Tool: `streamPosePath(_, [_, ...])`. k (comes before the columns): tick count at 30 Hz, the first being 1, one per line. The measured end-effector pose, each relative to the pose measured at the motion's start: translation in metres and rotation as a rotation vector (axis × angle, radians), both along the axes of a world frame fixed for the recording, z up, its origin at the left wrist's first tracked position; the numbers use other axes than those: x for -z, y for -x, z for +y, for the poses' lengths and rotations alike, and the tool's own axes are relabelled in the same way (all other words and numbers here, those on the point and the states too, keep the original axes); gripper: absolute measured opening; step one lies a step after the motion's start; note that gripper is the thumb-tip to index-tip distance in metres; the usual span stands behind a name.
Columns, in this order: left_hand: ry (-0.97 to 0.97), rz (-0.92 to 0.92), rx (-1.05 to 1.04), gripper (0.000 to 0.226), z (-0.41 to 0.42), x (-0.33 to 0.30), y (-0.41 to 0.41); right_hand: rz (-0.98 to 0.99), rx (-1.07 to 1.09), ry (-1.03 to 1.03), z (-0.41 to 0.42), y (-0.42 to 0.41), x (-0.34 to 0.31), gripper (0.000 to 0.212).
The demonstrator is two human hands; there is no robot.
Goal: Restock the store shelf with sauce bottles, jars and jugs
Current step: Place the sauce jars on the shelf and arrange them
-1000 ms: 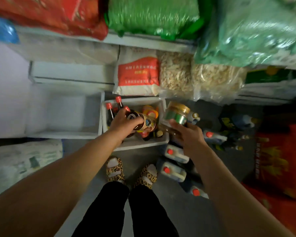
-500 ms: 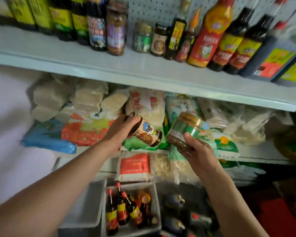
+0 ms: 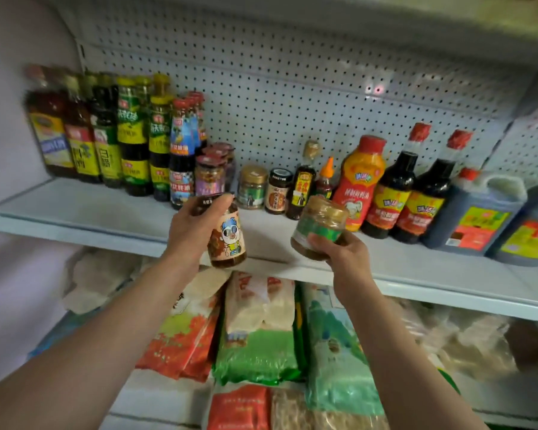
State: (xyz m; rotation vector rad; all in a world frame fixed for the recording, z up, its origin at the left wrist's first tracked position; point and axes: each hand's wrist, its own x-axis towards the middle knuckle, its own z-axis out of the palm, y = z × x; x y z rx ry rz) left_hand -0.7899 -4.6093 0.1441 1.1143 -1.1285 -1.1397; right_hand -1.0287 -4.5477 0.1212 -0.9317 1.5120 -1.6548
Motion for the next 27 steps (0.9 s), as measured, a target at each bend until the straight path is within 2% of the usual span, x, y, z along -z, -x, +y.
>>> streamPosePath(3, [0.021, 0.019, -0.034, 0.028, -0.012, -0.008, 0.001, 0.123, 0.046, -0.051, -0.029, -0.001, 0.008, 0.047])
streamPosePath(8, [0.037, -0.022, -0.034, 0.038, -0.029, -0.003, 0.004, 0.298, 0.139, -0.105, -0.059, -0.003, 0.032, 0.069])
streamPosePath(12, [0.016, -0.061, 0.008, 0.051, -0.047, 0.007, 0.001, 0.365, 0.2, -0.124, -0.07, -0.009, 0.034, 0.076])
streamPosePath(18, [0.01, -0.087, 0.061, 0.053, -0.082, 0.006, -0.017, 0.329, 0.242, -0.16, -0.092, -0.027, 0.035, 0.081])
streamPosePath(21, [0.026, -0.089, 0.104, 0.054, -0.099, 0.004, -0.025, 0.374, 0.263, -0.146, -0.11, -0.046, 0.037, 0.08])
streamPosePath(24, [0.042, -0.111, 0.145, 0.054, -0.111, 0.008, -0.032, 0.465, 0.277, -0.133, -0.13, -0.068, 0.04, 0.097])
streamPosePath(26, [0.047, -0.137, 0.171, 0.053, -0.118, 0.011, -0.036, 0.545, 0.238, -0.134, -0.138, -0.078, 0.04, 0.115])
streamPosePath(27, [0.054, -0.147, 0.184, 0.052, -0.12, 0.012, -0.038, 0.542, 0.196, -0.123, -0.139, -0.082, 0.038, 0.118])
